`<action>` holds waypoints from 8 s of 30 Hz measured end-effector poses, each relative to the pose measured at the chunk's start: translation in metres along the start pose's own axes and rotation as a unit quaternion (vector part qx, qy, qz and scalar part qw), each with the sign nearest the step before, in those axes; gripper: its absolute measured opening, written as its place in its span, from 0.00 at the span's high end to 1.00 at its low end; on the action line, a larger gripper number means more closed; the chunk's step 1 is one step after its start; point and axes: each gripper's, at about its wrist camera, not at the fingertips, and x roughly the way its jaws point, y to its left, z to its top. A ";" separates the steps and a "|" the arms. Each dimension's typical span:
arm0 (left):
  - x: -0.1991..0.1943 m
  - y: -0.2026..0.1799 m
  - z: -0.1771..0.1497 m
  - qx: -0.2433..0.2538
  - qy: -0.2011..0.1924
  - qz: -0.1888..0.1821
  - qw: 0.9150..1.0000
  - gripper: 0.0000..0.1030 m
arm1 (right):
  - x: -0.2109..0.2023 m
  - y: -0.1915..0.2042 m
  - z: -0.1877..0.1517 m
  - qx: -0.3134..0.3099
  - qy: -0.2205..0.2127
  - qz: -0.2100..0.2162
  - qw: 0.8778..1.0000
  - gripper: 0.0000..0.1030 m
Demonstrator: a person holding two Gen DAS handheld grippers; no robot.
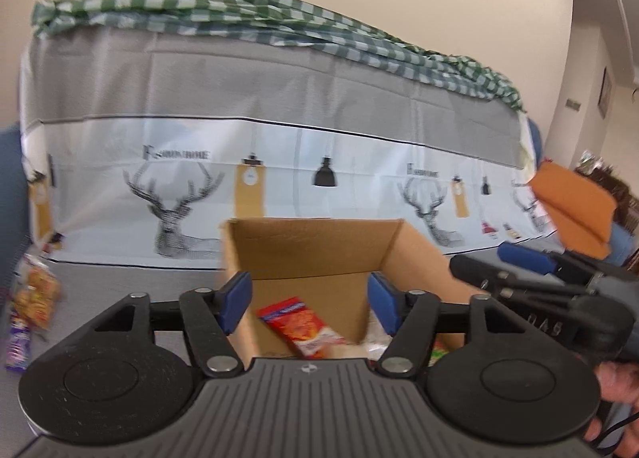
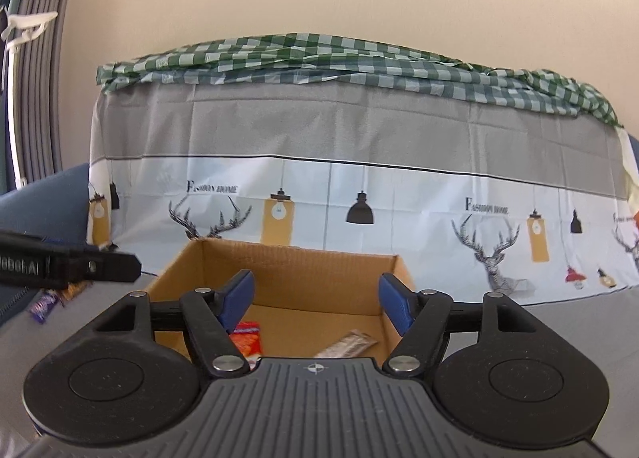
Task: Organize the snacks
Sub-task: 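Open both tools to drop the cracker bar and silver packet into the box, then move both tools back toward the remaining snacks on the sofa, then position the left tool over the purple candy bar while the right tool approaches the cracker bag, then grasp the purple candy bar with the left tool while the right tool grasps the cracker bag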
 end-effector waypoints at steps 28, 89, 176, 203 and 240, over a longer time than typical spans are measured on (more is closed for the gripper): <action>-0.022 0.180 -0.035 -0.153 0.101 0.220 0.958 0.70 | 0.068 0.158 -0.009 0.051 0.137 0.052 0.988 0.60; 0.064 0.246 -0.069 -0.151 0.220 0.322 0.908 0.93 | 0.063 0.188 0.002 0.042 0.073 0.177 0.981 0.59; 0.028 0.231 -0.058 -0.206 0.272 0.196 0.919 0.42 | 0.126 0.287 -0.082 -0.181 0.216 0.069 0.957 0.45; -0.036 0.229 -0.082 -0.301 0.264 0.171 0.900 0.73 | 0.014 0.277 -0.084 -0.194 0.163 0.152 0.955 0.82; -0.014 0.237 -0.088 -0.286 0.287 0.193 0.894 0.57 | 0.104 0.288 -0.087 -0.172 0.185 0.060 0.966 0.57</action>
